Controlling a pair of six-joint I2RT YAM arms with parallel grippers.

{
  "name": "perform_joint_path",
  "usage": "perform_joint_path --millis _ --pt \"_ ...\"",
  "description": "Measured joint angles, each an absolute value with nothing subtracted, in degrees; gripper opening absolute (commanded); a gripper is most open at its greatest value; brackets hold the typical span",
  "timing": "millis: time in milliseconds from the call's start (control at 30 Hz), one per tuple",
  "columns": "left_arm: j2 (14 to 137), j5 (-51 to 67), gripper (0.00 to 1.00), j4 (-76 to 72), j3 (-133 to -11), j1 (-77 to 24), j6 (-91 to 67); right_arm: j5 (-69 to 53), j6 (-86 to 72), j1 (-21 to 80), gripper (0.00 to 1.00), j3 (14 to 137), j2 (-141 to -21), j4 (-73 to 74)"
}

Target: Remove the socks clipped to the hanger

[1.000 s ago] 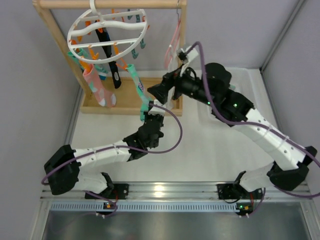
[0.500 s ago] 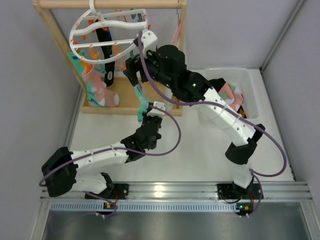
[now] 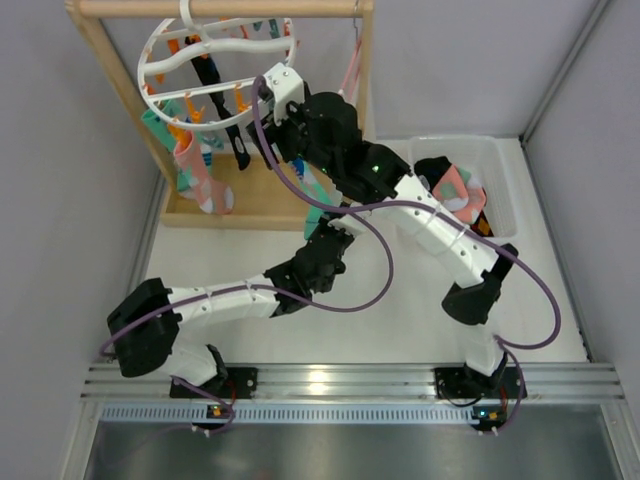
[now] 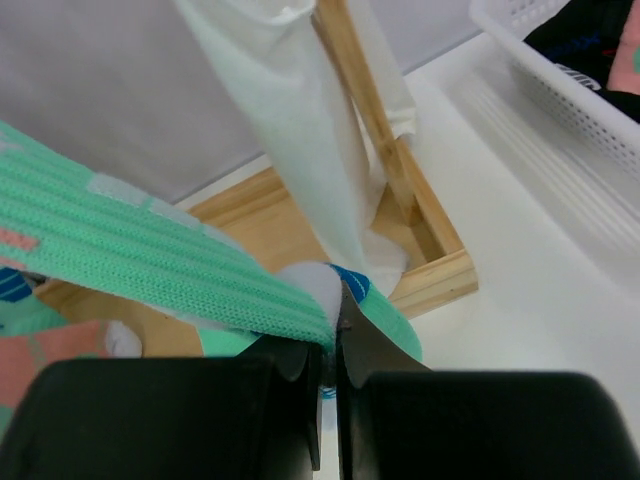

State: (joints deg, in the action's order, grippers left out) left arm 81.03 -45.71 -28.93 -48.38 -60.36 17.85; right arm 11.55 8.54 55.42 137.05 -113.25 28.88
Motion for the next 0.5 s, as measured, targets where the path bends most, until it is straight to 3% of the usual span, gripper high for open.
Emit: perform_joint_path --millis 500 --pt "83.6 -46.0 0.00 -29.6 -50.7 -61.5 21.6 10.6 16.5 54.1 0.67 138.0 -114.4 27.5"
